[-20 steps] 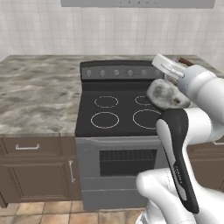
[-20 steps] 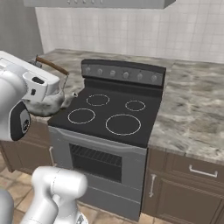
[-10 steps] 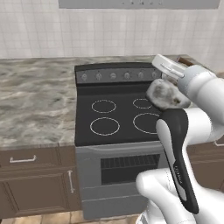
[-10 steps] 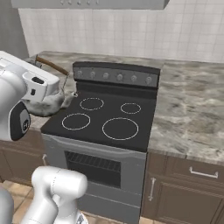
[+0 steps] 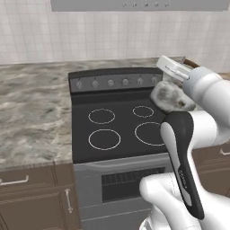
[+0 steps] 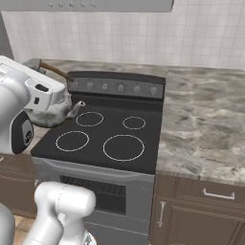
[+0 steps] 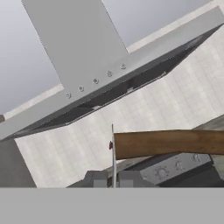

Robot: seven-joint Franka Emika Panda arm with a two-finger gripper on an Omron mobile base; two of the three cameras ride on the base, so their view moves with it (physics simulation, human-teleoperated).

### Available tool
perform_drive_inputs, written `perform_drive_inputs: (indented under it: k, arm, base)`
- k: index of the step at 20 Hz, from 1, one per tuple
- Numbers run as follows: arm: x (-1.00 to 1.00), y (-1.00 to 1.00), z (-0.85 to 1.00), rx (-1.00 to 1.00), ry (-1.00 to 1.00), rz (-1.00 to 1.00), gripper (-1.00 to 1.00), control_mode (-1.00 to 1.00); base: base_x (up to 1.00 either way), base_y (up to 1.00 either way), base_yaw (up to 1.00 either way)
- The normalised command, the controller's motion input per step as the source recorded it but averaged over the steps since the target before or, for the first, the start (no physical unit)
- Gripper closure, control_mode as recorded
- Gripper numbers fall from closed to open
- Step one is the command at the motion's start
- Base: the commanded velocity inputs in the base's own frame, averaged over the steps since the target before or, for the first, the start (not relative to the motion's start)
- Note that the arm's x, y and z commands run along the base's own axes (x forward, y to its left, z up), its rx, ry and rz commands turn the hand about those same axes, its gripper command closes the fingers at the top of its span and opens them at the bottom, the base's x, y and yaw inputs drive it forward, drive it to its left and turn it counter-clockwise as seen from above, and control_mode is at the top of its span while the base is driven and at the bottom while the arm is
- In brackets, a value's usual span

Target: Pick the kettle from the cabinet and place it on a stove burner. Then pick the pot from the counter and place it on another stove burner. Finally, turn both burners on.

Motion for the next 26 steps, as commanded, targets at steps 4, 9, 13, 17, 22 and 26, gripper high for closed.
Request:
perform_drive_inputs:
  k: [4, 9, 13, 17, 22, 26]
  arm:
    - [0.0, 0.0, 0.0, 0.0, 0.0, 0.0, 1.0, 1.0]
    - [0.0, 0.0, 0.0, 0.0, 0.0, 0.0, 1.0, 1.0]
    - [0.0, 0.0, 0.0, 0.0, 0.0, 0.0, 1.0, 1.0]
    - [0.0, 0.0, 0.0, 0.0, 0.0, 0.0, 1.0, 1.0]
    - [0.0, 0.0, 0.0, 0.0, 0.0, 0.0, 1.0, 1.0]
    - [0.0, 0.0, 0.0, 0.0, 0.0, 0.0, 1.0, 1.0]
  base:
    - [0.42, 0.35, -0.16]
    - [0.41, 0.4, -0.16]
    - [0.34, 0.37, -0.14]
    - [0.27, 0.31, -0.11]
    - [0.31, 0.19, -0.04]
    - [0.29, 0.15, -0.01]
